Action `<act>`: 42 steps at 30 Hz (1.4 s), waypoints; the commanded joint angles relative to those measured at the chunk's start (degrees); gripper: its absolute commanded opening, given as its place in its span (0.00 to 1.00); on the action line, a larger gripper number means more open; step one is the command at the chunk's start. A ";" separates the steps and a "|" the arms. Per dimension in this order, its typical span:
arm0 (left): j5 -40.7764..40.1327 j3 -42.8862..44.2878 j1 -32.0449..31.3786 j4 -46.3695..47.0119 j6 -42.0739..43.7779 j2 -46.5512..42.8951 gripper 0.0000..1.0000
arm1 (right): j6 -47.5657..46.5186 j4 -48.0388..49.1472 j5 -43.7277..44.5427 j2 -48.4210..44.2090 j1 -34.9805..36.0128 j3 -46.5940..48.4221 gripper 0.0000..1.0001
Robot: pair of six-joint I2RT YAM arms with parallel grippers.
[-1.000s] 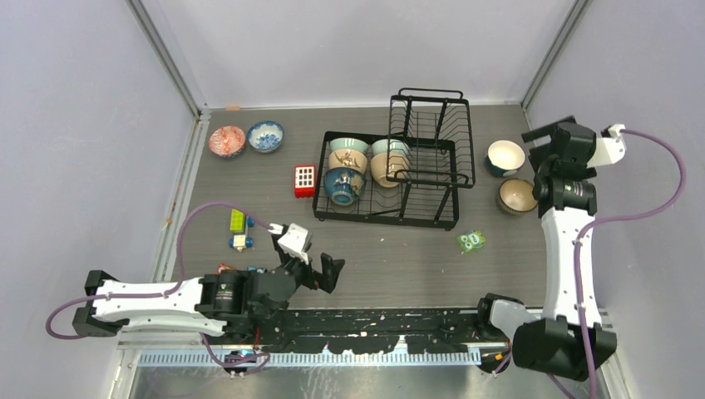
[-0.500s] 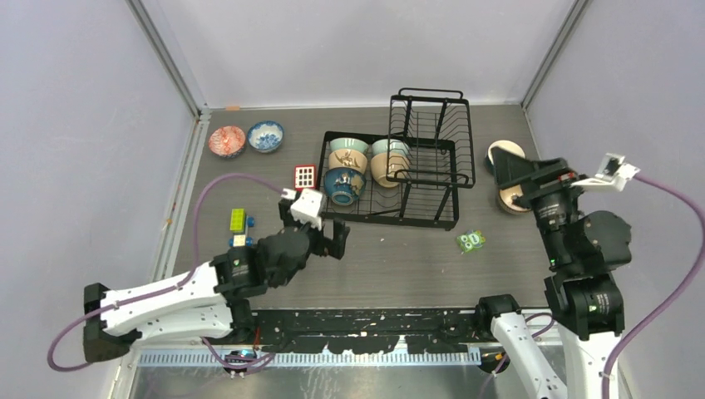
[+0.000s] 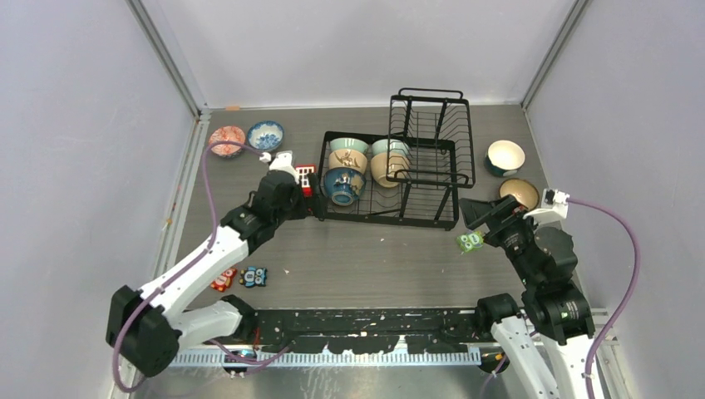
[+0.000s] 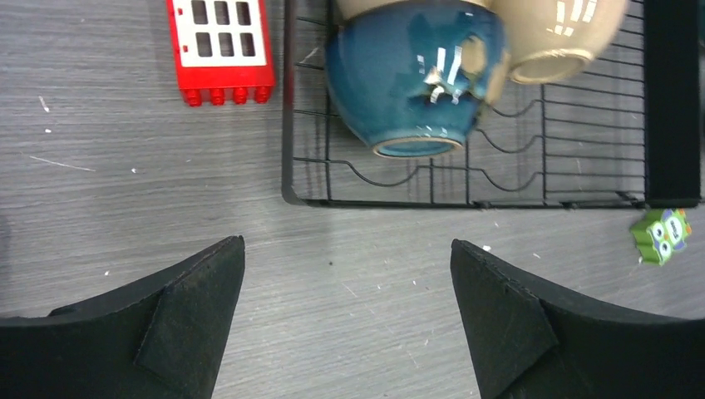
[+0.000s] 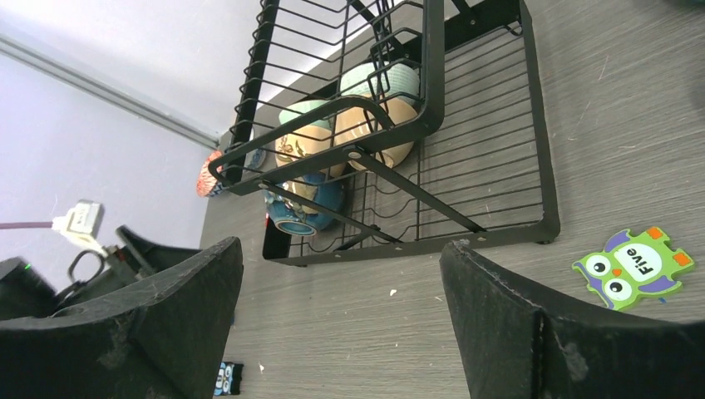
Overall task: Unload the bowls from the dish rack
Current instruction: Adjust the dish rack at the center of the board.
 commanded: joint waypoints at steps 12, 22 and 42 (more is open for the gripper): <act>4.39 7.26 7.51 5.34 -0.63 17.73 0.68 | 4.11 3.07 7.69 6.68 2.01 4.69 0.92; 3.02 3.56 7.94 11.15 -2.50 20.82 0.56 | 5.61 4.68 6.42 12.69 3.49 8.75 0.92; 3.62 0.34 6.47 16.45 -5.84 26.34 0.36 | 8.42 -0.07 11.09 16.63 6.89 10.77 0.94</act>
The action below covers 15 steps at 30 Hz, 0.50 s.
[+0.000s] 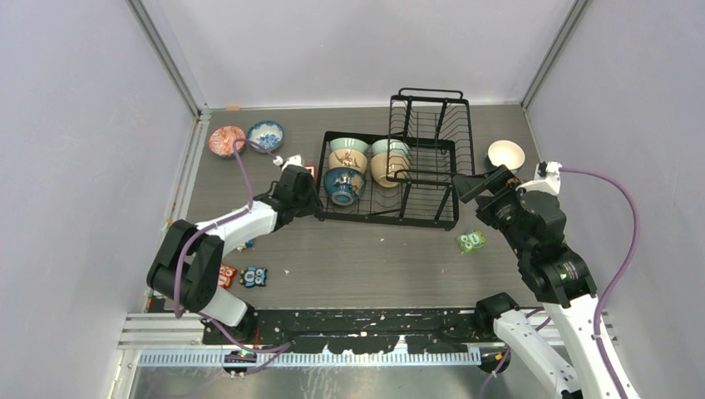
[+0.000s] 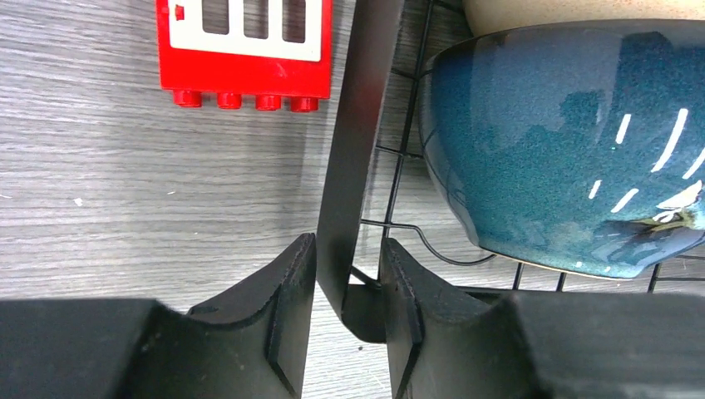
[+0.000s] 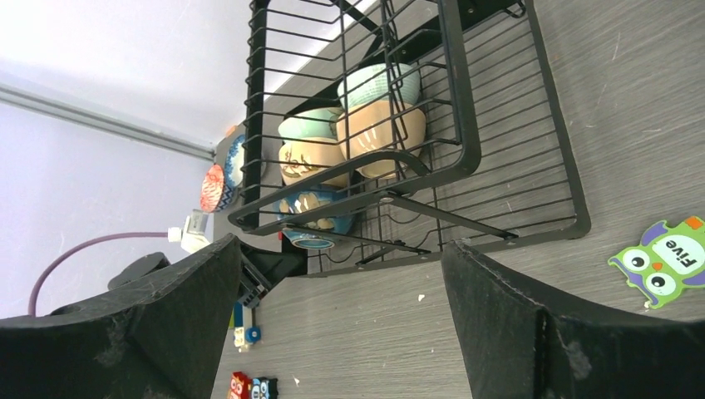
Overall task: Unload the bowls from the dish rack
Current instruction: Adjust the dish rack at the center of the board.
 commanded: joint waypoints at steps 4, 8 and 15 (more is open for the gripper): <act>-0.16 0.51 -0.65 3.30 -0.68 2.32 0.33 | 2.46 0.65 4.46 3.29 0.34 0.70 0.94; -0.66 0.52 -1.12 3.42 -0.42 2.50 0.30 | 2.46 0.54 7.89 4.11 0.35 -0.27 0.93; -1.26 0.28 -2.49 3.61 -0.50 3.35 0.13 | 2.60 2.93 11.54 6.92 0.27 -0.90 0.88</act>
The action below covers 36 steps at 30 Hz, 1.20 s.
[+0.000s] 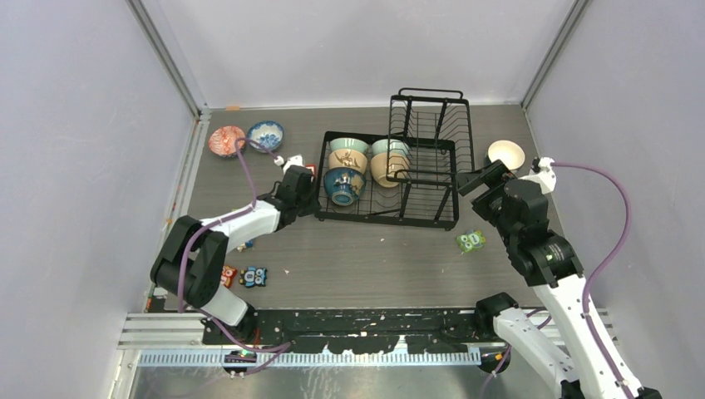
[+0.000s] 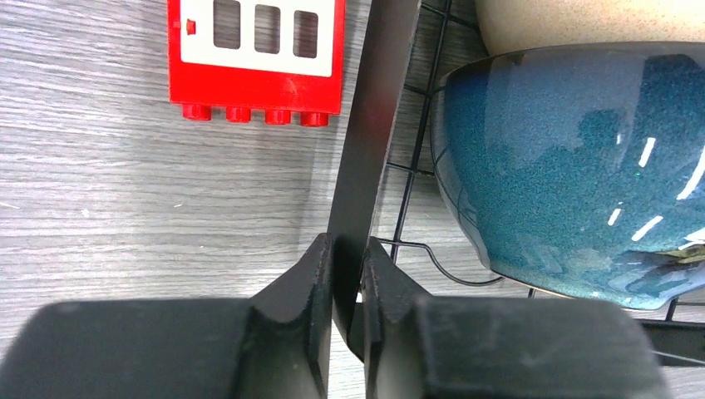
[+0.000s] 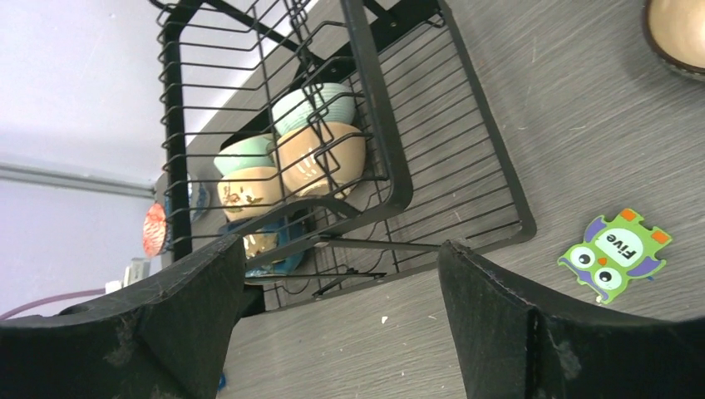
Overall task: Unload the bowls from the dish rack
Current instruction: Adjust the dish rack at the center of the board.
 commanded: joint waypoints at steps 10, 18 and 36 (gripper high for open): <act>-0.61 -1.74 -6.33 2.09 -1.57 -1.08 0.00 | -0.33 4.08 7.97 4.95 0.13 1.03 0.69; -2.08 -5.06 -8.88 2.88 -2.59 -3.81 0.00 | 0.10 6.08 5.58 6.81 -2.62 -0.35 0.63; -8.51 -6.93 -19.37 3.02 -7.38 -7.75 0.00 | -1.43 10.45 -5.32 20.62 -7.82 8.20 0.68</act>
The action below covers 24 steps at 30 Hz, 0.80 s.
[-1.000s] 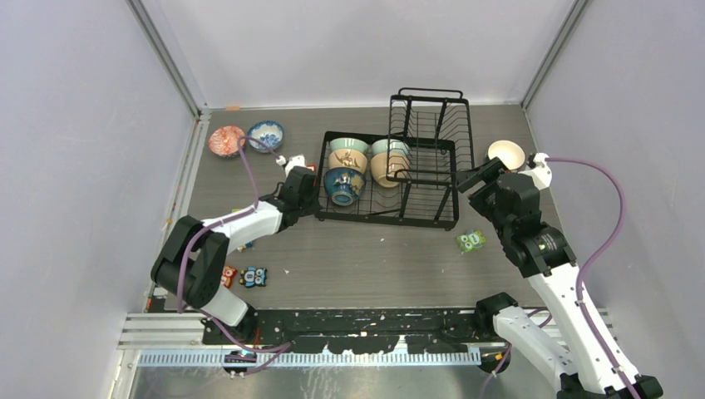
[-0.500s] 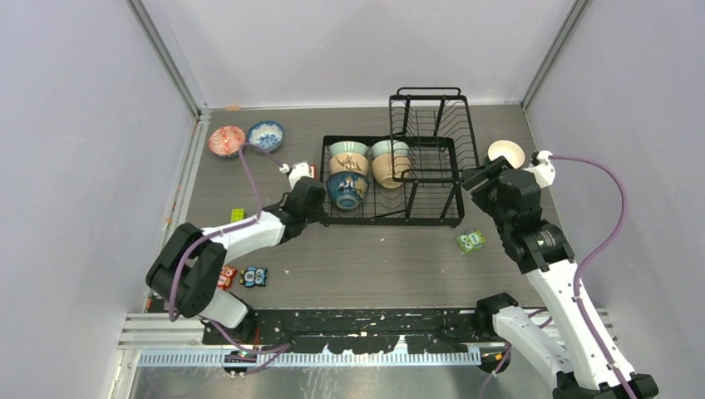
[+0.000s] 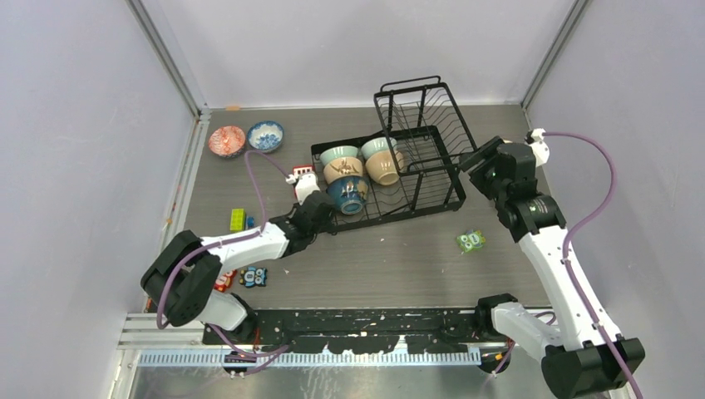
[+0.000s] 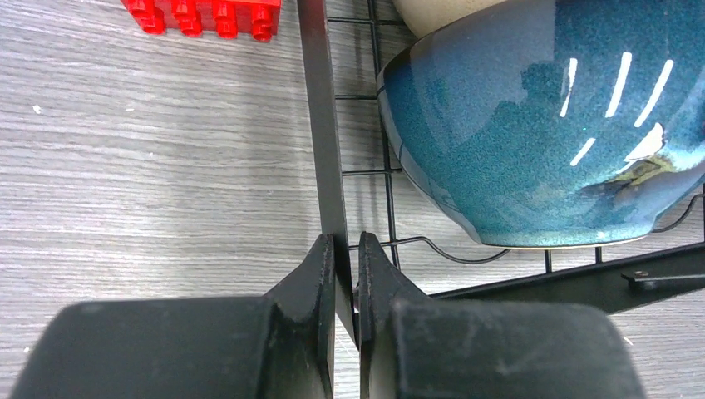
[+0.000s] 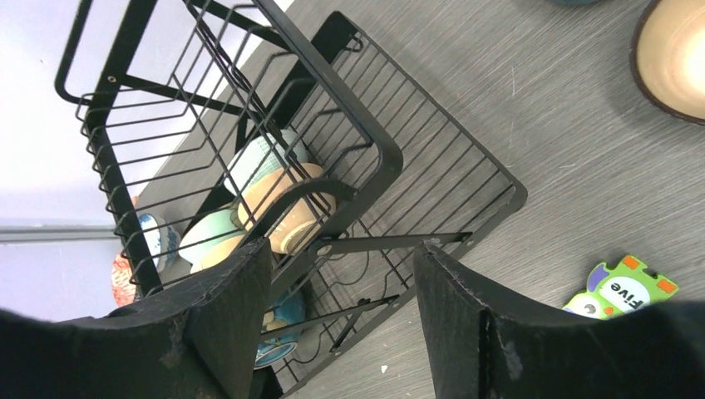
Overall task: Unload the bowls from the dish rack
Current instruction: Adjust the dish rack at the center of the board.
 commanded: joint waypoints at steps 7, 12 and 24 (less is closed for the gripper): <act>3.31 3.29 -7.74 -0.63 -5.00 2.33 0.00 | -0.33 5.98 -3.56 8.57 -0.05 6.23 0.70; 0.72 4.89 -9.37 -2.03 -8.56 4.68 0.00 | -0.84 5.09 -3.66 9.50 -0.08 7.95 0.72; -1.44 6.11 -9.53 -6.21 -9.60 3.03 0.22 | -4.29 -1.28 -1.86 0.88 -0.03 7.09 0.84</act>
